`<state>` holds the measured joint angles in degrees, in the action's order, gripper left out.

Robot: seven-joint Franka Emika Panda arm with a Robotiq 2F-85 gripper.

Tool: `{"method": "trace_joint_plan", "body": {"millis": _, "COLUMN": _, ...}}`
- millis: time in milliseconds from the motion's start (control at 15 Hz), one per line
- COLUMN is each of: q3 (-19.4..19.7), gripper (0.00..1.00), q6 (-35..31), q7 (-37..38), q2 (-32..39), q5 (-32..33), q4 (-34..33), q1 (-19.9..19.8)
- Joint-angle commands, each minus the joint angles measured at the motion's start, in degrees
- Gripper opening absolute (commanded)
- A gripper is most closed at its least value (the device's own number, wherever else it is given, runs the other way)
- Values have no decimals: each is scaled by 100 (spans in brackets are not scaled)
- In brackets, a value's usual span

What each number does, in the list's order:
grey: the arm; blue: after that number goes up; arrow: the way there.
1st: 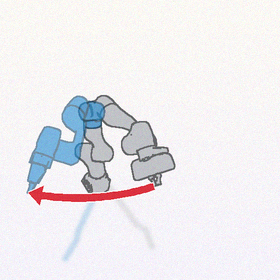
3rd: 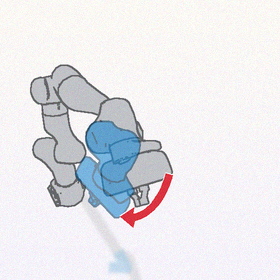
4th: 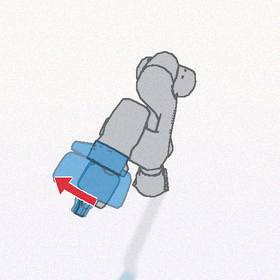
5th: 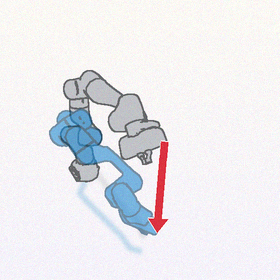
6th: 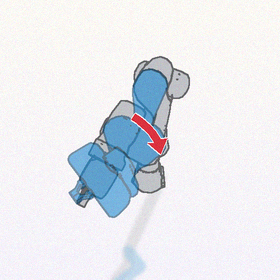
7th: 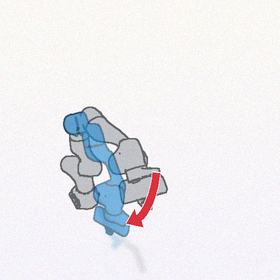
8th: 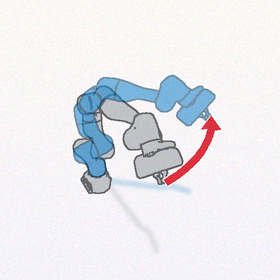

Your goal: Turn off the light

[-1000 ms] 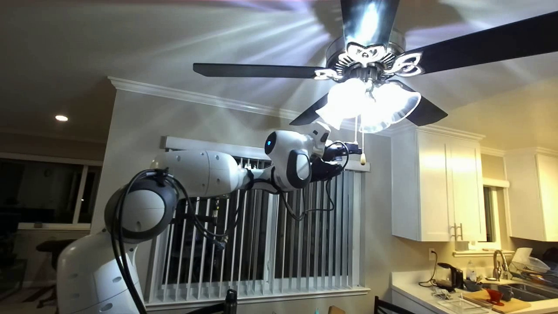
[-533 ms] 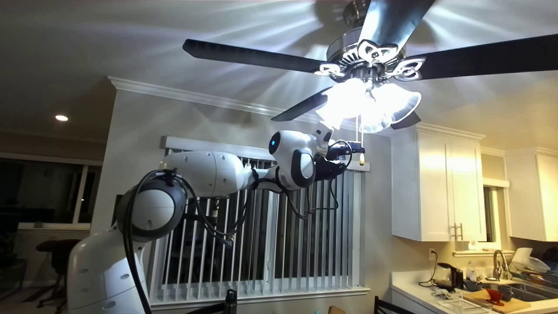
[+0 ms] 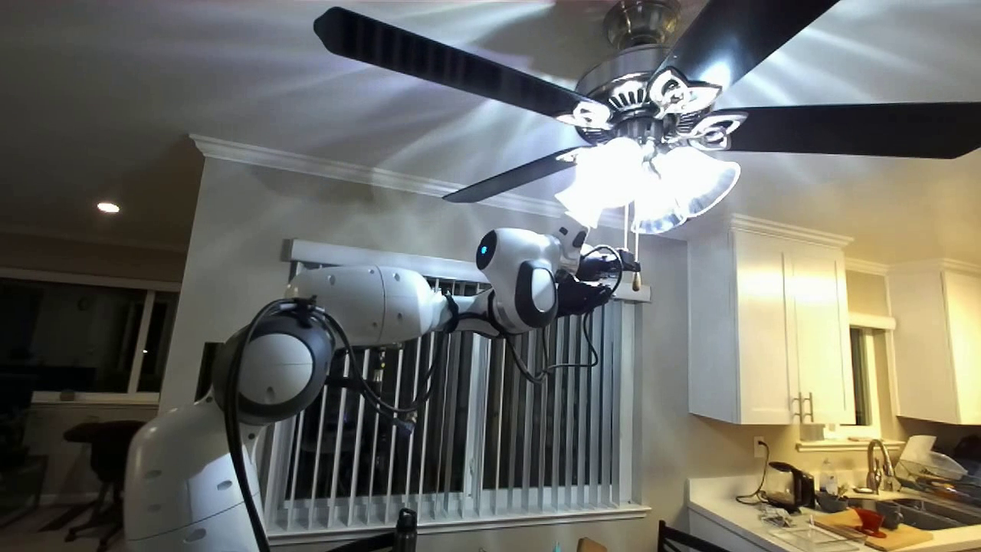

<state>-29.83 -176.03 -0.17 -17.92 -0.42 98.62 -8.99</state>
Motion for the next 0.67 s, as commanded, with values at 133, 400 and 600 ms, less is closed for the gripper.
{"method": "trace_joint_plan", "body": {"millis": 133, "q3": -56, "gripper": 8, "q6": 142, "q7": 85, "q2": 76, "q5": 22, "q4": -153, "q1": -93}}
{"method": "trace_joint_plan", "body": {"millis": 400, "q3": -45, "gripper": 0, "q6": 174, "q7": 68, "q2": 82, "q5": 17, "q4": -149, "q1": -73}}
{"method": "trace_joint_plan", "body": {"millis": 600, "q3": -35, "gripper": 0, "q6": 192, "q7": 63, "q2": 78, "q5": 12, "q4": -136, "q1": -67}}
